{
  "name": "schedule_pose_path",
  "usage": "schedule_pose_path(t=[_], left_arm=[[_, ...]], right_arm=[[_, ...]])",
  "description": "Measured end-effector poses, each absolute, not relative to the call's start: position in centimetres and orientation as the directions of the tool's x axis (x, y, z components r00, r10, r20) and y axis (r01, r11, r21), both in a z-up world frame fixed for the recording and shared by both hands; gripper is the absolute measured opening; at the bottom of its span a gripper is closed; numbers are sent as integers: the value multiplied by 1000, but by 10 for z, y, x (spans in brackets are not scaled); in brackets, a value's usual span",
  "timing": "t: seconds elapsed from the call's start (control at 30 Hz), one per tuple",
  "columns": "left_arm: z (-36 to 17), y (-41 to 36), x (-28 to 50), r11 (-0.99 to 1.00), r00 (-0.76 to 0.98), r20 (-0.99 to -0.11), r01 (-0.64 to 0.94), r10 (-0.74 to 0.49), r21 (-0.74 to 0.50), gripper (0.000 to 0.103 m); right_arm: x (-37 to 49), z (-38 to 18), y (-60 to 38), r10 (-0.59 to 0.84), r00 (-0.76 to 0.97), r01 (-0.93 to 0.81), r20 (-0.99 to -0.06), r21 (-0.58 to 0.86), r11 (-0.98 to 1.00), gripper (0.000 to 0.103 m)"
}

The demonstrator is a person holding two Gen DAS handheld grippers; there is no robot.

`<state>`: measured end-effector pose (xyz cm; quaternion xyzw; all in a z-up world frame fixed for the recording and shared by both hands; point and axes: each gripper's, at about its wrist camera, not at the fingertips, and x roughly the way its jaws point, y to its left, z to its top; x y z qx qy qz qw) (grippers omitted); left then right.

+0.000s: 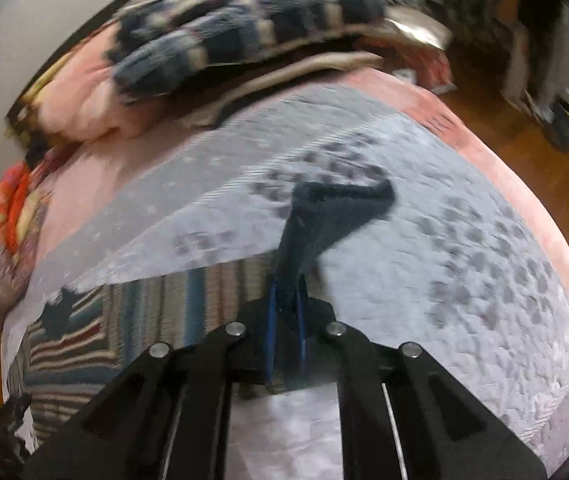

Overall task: Fold small clothes
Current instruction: 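Grasp the navy cuff of the sleeve with the right tool, then fold the sleeve across the sweater body with the right tool, release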

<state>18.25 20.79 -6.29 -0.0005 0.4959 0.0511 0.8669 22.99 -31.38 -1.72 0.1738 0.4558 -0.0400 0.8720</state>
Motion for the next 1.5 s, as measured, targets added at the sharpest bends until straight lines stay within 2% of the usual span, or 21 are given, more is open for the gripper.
schedule_pose_path(t=[0.27,0.5,0.8,1.0,1.17,1.33,1.5], left_arm=[[-65,232,178,994,494,-866,-107,85,37,99],[-64,258,176,990,490,-867,-140,89,23,99],[-68,272,178,992,475,-879,-125,34,-29,99],[-69,274,180,992,467,-884,-114,4,-55,99],[-70,265,186,992,455,-890,-96,-26,-78,99],[-74,243,196,988,428,-897,-53,-111,-148,99],[-91,198,221,966,343,-907,12,-245,-257,98]], right_arm=[[235,-1,-205,252,577,-1,-777,308,952,8],[236,-12,-112,371,508,-152,-778,343,927,7],[237,-57,-39,386,405,-231,-829,316,920,8],[238,-85,-23,381,349,-237,-856,313,920,9],[233,-103,-17,392,278,-263,-877,322,909,18],[214,-91,-53,550,247,-243,-798,499,832,21],[190,-77,-119,542,327,-135,-774,530,837,21]])
